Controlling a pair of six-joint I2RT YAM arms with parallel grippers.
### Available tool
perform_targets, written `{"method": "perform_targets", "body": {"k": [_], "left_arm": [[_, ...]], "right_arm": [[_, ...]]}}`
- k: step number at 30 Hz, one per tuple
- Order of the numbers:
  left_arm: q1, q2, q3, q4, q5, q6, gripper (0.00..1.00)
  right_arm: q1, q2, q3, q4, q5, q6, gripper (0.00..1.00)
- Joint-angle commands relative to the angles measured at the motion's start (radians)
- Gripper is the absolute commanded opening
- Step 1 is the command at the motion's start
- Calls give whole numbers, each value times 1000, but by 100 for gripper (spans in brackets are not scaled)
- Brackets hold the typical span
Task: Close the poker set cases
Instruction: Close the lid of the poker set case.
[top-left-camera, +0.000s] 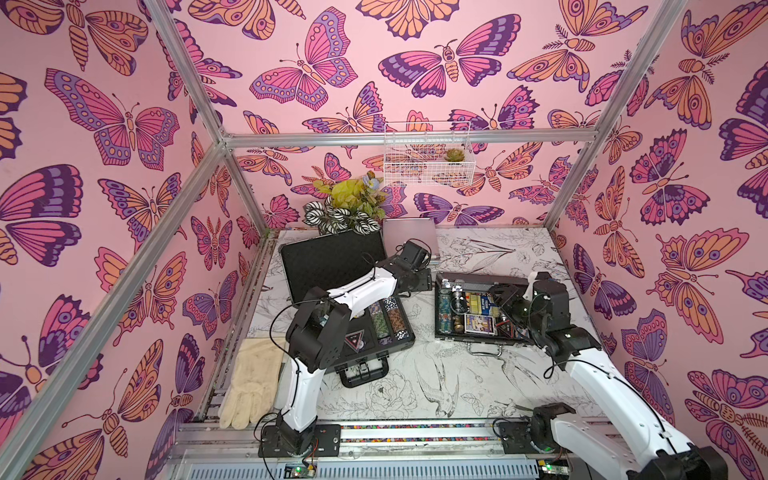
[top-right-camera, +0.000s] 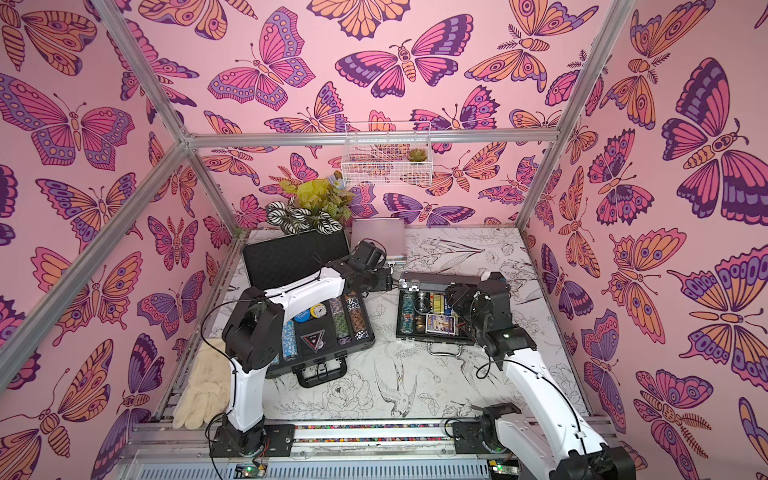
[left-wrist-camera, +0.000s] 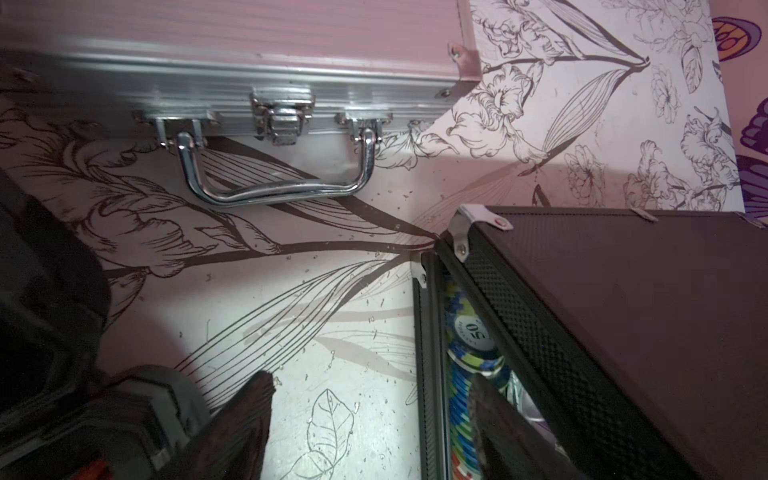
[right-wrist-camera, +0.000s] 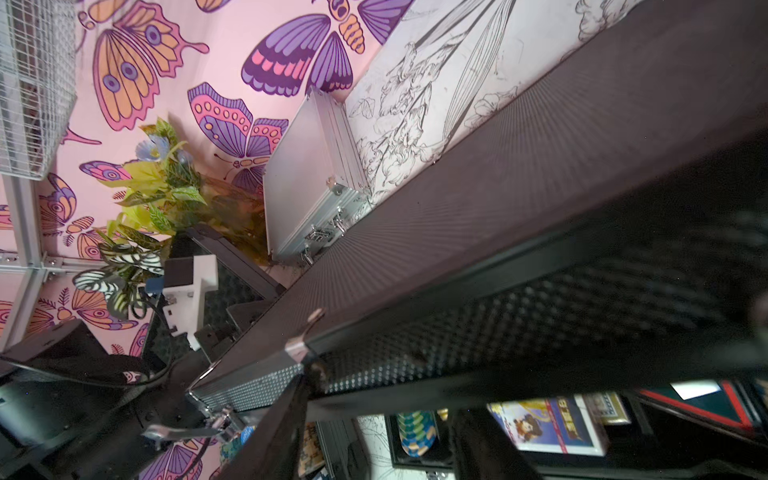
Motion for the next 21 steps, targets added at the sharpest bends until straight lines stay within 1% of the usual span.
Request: {"method": "perform_targets", "body": {"k": [1,9,21], "left_arm": [[-7,-48,-27,-6,3,-4,75],[-18,-63,-49,-6,-5,-7,75],[-42,-39,-67,3,4,-17,75]], "right_arm": [[4,14,-36,-149,4,-41,57],[5,17,-44,-171,-9,-57,59],[4,-39,-67,-191,-4,-59,59]]}}
